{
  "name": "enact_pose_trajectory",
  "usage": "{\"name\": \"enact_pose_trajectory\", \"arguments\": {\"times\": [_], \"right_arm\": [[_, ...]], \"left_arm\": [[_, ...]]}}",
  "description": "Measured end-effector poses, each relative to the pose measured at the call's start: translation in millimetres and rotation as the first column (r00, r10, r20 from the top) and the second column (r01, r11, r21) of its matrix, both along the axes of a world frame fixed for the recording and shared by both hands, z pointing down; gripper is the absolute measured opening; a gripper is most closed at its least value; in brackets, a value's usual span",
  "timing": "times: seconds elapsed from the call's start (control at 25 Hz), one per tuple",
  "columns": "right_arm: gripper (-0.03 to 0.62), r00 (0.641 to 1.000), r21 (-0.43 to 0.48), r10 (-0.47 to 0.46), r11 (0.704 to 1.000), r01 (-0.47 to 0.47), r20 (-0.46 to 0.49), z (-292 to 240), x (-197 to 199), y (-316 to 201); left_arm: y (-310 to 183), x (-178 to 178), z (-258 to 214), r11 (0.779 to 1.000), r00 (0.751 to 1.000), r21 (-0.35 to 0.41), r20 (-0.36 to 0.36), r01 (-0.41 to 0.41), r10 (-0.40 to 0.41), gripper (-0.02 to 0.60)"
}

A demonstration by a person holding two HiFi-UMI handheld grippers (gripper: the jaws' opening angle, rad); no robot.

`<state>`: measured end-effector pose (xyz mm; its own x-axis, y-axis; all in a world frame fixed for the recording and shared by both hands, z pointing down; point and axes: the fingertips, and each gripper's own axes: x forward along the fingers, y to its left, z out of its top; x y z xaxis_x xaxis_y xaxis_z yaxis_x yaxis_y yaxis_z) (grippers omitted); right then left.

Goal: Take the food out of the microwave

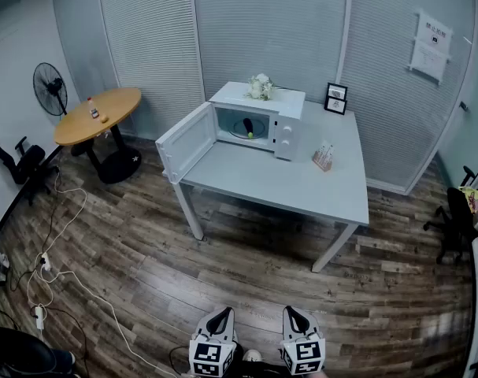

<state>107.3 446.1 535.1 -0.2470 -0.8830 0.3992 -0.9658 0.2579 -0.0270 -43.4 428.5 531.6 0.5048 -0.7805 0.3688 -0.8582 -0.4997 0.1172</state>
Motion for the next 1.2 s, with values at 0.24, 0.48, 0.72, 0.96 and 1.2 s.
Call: {"name": "enact_pose_trajectory", "arguments": {"times": [0.24,0.48,0.72,0.96,1.2], "right_arm": [[0.003,1.000,-0.019,0.002,1.000,-0.002,0.011,2.3,1.4,-4.1],[0.003,1.000,-0.017,-0.008,1.000,0.008,0.001,2.0,-6.2,-6.7],[0.005,1.000,0.000,0.015,1.000,-0.015,0.016,-0.7,-6.8,-16.9],[0.005,0.999,0.000,0.033,0.999,-0.033,0.006,1.3,-12.1,-37.6],[0.005,0.999,0.001,0.049,0.999,-0.049,0.012,2.0,-24.4,-64.6]], "left_arm": [[-8.1,11.0,-5.9,0.999,0.999,0.018,0.014,-0.035,0.035,0.008],[-17.8,3.6,-7.8,0.999,1.000,0.028,0.012,-0.025,0.025,0.008],[-27.4,-1.5,-5.2,0.999,1.000,0.023,0.003,-0.022,0.022,0.008],[-50.3,-4.4,-3.1,0.998,0.999,0.034,0.004,-0.044,0.044,0.008],[-79.3,-12.7,-7.7,0.995,0.997,0.063,0.010,-0.075,0.075,0.008]]}}
